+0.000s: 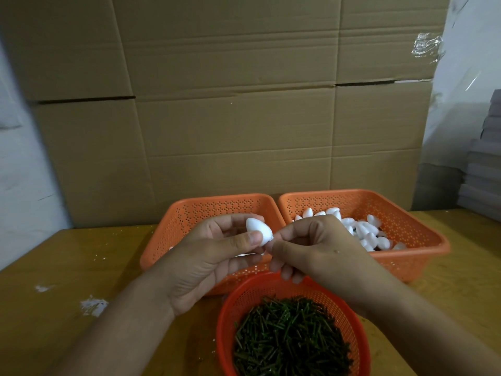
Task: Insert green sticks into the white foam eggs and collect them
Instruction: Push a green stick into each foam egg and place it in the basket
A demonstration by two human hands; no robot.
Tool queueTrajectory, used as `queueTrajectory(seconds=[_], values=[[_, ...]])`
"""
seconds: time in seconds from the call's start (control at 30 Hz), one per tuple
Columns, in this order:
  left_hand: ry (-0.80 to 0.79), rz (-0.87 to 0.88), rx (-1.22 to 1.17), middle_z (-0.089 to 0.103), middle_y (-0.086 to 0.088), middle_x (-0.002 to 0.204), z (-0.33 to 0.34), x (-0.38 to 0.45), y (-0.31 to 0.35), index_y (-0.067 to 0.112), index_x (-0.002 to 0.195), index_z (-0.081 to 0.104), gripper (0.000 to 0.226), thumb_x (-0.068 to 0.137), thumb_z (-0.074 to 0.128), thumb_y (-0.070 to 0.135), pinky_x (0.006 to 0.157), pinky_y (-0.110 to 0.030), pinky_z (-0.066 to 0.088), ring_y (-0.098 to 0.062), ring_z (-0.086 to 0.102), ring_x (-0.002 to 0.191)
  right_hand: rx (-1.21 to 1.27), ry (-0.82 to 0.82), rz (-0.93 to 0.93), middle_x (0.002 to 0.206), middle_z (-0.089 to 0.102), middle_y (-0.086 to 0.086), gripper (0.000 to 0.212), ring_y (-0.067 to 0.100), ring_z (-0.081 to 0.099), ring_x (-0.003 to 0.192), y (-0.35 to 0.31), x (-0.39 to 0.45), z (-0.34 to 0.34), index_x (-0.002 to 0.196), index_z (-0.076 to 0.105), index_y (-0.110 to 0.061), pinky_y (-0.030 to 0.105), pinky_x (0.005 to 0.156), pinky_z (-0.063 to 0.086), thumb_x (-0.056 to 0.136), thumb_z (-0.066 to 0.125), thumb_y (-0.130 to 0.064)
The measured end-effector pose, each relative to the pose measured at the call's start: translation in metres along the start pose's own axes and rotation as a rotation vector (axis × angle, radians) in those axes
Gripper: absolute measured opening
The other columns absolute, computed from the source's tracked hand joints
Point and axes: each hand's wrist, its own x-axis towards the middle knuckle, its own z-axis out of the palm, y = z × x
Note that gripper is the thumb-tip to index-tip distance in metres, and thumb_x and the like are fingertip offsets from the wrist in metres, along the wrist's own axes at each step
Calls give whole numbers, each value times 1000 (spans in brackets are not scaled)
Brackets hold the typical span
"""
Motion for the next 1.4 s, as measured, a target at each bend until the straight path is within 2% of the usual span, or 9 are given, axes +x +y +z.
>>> queueTrajectory(seconds=[0.33, 0.47, 0.67, 0.83, 0.97, 1.07, 1.27, 1.4], values=[[15, 9, 82, 74, -11, 109, -6, -1, 4, 25, 111, 75, 42, 71, 87, 21, 73, -25, 57, -18, 72, 93, 50, -61, 56, 71, 73, 3, 12, 8, 64, 60, 1, 1, 0, 88, 75, -9, 17, 52, 48, 93, 67, -17], [-3, 18, 79, 73, -13, 117, -7, 0, 4, 27, 116, 72, 47, 71, 85, 25, 74, -25, 56, -20, 72, 98, 119, -60, 64, 76, 75, 6, 12, 10, 65, 64, 1, 1, 0, 84, 75, -14, 19, 52, 48, 92, 67, -16], [55, 58, 107, 75, -10, 111, -7, 1, 2, 27, 114, 73, 47, 69, 87, 30, 74, -25, 56, -16, 72, 96, 237, 36, 79, 80, 76, 6, 9, 9, 66, 65, 6, 2, 9, 86, 73, -11, 18, 52, 47, 88, 71, -19], [104, 121, 180, 74, -9, 114, -5, 2, -1, 27, 108, 74, 42, 68, 87, 35, 74, -26, 57, -17, 73, 98, 264, 50, 79, 77, 75, 4, 10, 6, 65, 62, 9, 0, 17, 77, 75, -18, 16, 50, 46, 87, 73, -22], [125, 148, 240, 76, -4, 107, -5, 2, -2, 28, 102, 76, 38, 67, 83, 41, 75, -25, 56, -14, 73, 97, 236, 40, 69, 76, 75, 3, 17, 6, 65, 62, 7, 0, 20, 72, 77, -25, 16, 51, 46, 88, 72, -23], [115, 138, 269, 76, -4, 103, -7, 2, -2, 27, 105, 76, 40, 69, 82, 43, 77, -26, 56, -14, 72, 94, 215, 29, 54, 76, 75, 4, 20, 7, 64, 63, 5, -2, 20, 72, 77, -25, 16, 51, 46, 90, 70, -21], [37, 102, 232, 74, 0, 87, -13, 3, -1, 22, 107, 77, 39, 71, 81, 38, 73, -23, 56, -7, 66, 79, 202, -11, 40, 77, 75, 8, 17, 11, 65, 63, 2, -3, 17, 78, 75, -14, 18, 51, 46, 93, 65, -15], [-17, 65, 201, 69, -4, 86, -17, 4, -1, 17, 112, 75, 37, 79, 80, 34, 75, -25, 54, -8, 63, 76, 202, -50, 36, 78, 75, 7, 26, 11, 65, 64, 1, -4, 17, 73, 75, -19, 18, 52, 46, 95, 62, -15]])
